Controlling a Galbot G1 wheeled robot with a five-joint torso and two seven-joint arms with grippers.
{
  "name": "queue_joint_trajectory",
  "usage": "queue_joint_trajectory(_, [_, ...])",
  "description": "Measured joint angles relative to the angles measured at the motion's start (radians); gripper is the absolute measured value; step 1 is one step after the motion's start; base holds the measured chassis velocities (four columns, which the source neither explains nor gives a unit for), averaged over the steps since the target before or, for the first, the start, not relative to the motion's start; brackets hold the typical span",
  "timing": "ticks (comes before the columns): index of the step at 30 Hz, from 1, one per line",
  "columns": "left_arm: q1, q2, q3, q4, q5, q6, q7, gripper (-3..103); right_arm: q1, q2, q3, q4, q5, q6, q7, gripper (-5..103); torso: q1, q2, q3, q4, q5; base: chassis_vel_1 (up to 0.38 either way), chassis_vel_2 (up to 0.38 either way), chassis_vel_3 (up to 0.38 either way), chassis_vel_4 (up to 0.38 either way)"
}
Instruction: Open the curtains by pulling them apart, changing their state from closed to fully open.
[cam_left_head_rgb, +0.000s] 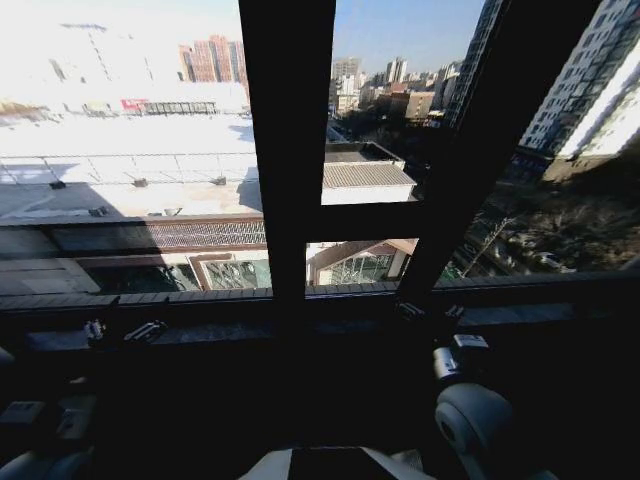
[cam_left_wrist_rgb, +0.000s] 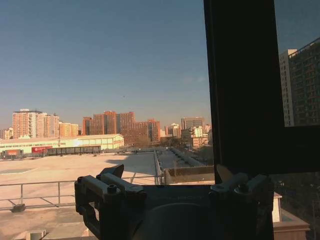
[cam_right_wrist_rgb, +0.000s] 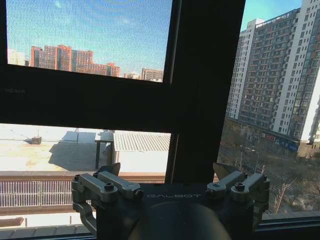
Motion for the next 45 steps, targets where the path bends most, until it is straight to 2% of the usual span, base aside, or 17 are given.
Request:
queue_joint_trajectory(10, [-0.003,-0.002,0.000,-0.007,0.001,0.006,0.000,100,-0.007,0.001,0.002,0.002,-0.001,0.000,0.006,100,0.000,0.000,0.000,0.0000,0.0006,-0.183,-0.443,0.199,0.450])
queue_joint_trajectory(14, [-0.003,-0.003,0.000,-0.007,0.001,0.009,-0.002,100,-0.009,0.002,0.001,0.004,-0.003,0.000,0.006,100,0.000,0.000,0.000,0.0000,-0.0006,-0.088,-0.410,0.077,0.423])
queue_joint_trajectory(26, [-0.006,-0.004,-0.005,-0.007,0.001,0.012,-0.004,100,-0.008,0.000,-0.004,0.000,-0.003,0.001,0.009,100,0.000,0.000,0.000,-0.0001,0.0004,-0.046,-0.362,0.042,0.364])
queue_joint_trajectory(29, [-0.006,-0.006,-0.005,-0.007,0.001,0.012,-0.004,100,-0.008,0.002,0.004,-0.003,-0.003,-0.002,0.016,100,0.000,0.000,0.000,0.0006,0.0002,-0.046,-0.426,0.053,0.419])
queue_joint_trajectory(30, [-0.007,-0.006,-0.005,-0.007,0.000,0.012,-0.004,100,-0.010,0.006,0.019,-0.005,-0.003,-0.011,0.022,100,0.000,0.000,0.000,0.0001,-0.0007,-0.056,-0.414,0.045,0.419])
queue_joint_trajectory(35, [-0.008,-0.004,-0.005,-0.009,-0.002,0.012,-0.004,100,-0.023,0.010,0.064,-0.006,0.009,-0.024,0.028,100,0.000,0.000,0.000,-0.0002,0.0004,-0.072,-0.388,0.049,0.380])
queue_joint_trajectory(45, [-0.009,0.020,-0.015,0.006,-0.026,0.009,-0.004,100,-0.076,-0.034,0.102,0.006,-0.010,0.011,-0.075,100,0.000,0.000,0.000,0.0000,0.0003,-0.092,-0.407,0.113,0.408])
